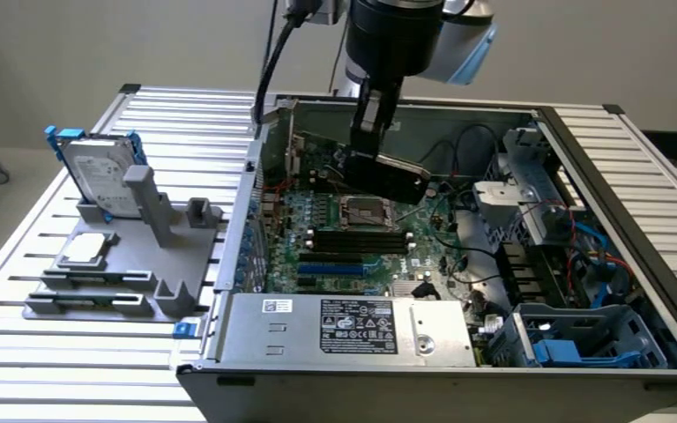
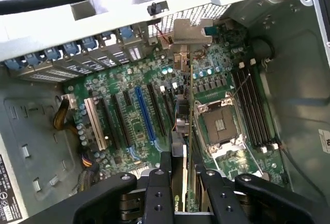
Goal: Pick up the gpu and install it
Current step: 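Insert the gpu into the slot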
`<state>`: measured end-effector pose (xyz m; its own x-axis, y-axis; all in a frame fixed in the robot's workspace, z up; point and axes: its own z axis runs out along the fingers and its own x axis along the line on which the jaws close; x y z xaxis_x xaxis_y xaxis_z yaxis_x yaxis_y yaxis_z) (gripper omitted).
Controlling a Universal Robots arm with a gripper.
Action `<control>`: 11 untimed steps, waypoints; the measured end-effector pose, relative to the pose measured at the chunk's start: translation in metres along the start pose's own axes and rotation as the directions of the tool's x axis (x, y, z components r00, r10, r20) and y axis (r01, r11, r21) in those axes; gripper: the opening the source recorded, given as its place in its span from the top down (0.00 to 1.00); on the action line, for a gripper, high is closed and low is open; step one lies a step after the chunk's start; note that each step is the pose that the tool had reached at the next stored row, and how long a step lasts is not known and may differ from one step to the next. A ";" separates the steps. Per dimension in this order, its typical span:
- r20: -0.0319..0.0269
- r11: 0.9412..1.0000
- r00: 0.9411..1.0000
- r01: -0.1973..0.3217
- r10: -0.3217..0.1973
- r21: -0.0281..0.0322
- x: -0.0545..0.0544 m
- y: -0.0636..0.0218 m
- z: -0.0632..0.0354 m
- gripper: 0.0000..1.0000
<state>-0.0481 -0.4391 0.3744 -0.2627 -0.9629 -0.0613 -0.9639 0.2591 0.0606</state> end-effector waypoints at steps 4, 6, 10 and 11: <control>-0.003 0.998 0.998 0.062 -0.062 0.001 0.000 -0.0001 0.0009 0.74; -0.004 0.996 0.996 0.089 -0.089 0.001 0.000 -0.0001 0.0014 0.74; -0.006 0.991 0.991 0.137 -0.137 0.001 0.000 -0.0002 0.0025 0.74; -0.006 0.989 0.989 0.148 -0.148 0.001 0.000 -0.0002 0.0029 0.74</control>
<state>-0.0481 -0.4391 0.3715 -0.1173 -0.9911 -0.0632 -0.9922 0.1142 0.0496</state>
